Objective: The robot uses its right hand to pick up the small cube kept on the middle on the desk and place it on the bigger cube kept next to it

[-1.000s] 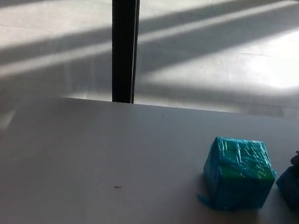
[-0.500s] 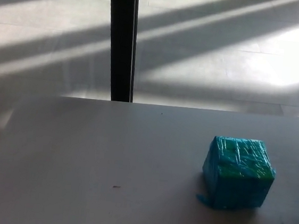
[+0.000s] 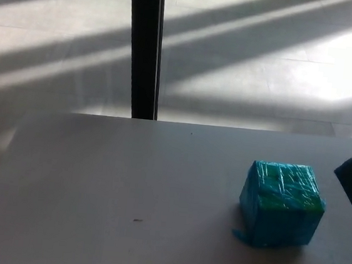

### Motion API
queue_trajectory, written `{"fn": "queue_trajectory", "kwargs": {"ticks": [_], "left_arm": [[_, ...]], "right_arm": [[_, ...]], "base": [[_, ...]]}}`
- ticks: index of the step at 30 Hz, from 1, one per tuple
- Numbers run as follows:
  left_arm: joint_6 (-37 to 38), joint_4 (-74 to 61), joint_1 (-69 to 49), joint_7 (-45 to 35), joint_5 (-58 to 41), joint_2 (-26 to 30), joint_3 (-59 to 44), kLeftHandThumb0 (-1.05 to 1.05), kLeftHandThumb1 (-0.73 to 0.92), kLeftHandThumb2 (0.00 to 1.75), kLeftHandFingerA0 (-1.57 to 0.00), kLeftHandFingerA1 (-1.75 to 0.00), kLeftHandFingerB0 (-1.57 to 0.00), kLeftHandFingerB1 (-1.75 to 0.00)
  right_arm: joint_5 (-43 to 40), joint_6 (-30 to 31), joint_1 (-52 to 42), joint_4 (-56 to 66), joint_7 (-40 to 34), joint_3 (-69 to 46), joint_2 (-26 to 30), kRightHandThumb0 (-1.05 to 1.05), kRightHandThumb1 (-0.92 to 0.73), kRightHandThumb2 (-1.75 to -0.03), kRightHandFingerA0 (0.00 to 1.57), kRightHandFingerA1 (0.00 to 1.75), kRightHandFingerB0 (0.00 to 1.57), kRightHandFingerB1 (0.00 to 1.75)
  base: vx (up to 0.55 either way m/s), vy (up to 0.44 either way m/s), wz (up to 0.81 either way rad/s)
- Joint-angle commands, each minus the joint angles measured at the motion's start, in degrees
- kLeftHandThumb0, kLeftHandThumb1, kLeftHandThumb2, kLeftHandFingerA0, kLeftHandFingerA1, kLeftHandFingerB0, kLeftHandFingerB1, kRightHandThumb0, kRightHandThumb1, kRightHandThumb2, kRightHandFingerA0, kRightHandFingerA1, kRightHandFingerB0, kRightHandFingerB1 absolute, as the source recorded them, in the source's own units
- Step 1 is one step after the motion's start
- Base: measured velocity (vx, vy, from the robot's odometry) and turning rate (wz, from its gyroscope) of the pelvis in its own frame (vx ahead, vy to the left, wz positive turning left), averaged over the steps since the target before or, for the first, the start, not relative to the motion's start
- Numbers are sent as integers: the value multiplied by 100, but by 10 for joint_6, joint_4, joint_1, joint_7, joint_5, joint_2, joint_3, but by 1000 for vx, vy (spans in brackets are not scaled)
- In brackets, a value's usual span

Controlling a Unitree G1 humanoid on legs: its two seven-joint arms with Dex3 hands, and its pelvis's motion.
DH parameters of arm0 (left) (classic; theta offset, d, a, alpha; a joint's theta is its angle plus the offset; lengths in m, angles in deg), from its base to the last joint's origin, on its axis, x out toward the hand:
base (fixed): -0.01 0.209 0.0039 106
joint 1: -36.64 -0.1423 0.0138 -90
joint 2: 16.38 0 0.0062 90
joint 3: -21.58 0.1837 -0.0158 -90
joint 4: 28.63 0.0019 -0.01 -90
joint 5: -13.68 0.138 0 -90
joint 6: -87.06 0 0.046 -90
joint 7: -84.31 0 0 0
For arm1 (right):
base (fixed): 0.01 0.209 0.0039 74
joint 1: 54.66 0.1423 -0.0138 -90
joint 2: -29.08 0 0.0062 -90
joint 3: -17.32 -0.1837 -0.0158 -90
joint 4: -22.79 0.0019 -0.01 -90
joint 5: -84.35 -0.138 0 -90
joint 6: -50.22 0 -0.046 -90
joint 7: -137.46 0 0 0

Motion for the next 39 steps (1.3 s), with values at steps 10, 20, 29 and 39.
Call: {"fn": "queue_trajectory", "kwargs": {"ticks": [10,20,29,39], "left_arm": [[6,3,-6,4,2,10,4,-72,71,62,-48,-60,-54,-44],[11,3,-11,-2,1,9,4,-74,71,62,-46,-60,-50,-41],[0,4,-4,1,3,10,8,-74,71,62,-46,-62,-50,-45],[8,14,5,8,5,9,11,-72,71,62,-50,-62,-54,-44]], "right_arm": [[-60,-5,62,95,106,-26,-28,-28,-60,-96,81,175,69,154],[-53,-4,57,177,163,-8,-37,-31,-63,-77,84,175,74,135],[-33,-18,25,195,174,20,-42,-35,-67,-67,90,170,86,78],[-3,-9,26,188,186,47,-50,-37,-74,-68,82,167,76,102]], "base": [[0,0,0],[0,0,0],[0,0,0],[0,0,0]]}}
